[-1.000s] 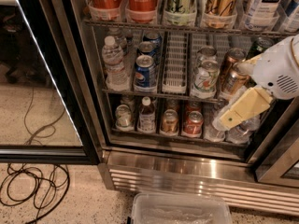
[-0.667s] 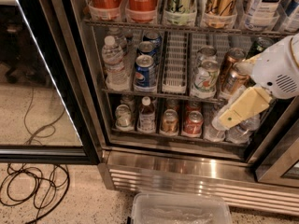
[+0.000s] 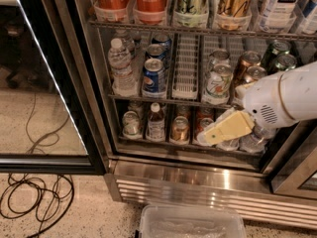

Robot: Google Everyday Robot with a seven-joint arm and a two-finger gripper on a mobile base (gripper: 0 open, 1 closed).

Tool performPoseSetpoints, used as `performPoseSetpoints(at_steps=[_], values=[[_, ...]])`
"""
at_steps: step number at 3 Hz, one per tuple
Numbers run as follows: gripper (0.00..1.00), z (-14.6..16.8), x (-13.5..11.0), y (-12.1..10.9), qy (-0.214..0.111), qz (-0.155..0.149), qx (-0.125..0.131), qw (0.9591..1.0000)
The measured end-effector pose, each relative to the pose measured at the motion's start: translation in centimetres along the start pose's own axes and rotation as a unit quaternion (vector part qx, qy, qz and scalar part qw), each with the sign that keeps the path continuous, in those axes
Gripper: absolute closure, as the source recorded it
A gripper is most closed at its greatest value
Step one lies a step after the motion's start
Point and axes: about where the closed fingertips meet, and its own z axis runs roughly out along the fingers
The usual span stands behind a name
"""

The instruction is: Pick orange can from bottom shelf of fridge

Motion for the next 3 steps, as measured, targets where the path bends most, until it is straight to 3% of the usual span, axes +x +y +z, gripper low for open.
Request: performPoseSetpoints(at_steps=[1,2,3], values=[[0.0,3.6,1.2,1.5,-0.053,0.051,-0.001,0.9973],[0.0,6.8,2.4,2.6,-0.11,0.116,0.005,0.9871],[0.0,6.5,0.6,1.6,-0.141,0.138,0.028,0.9799]])
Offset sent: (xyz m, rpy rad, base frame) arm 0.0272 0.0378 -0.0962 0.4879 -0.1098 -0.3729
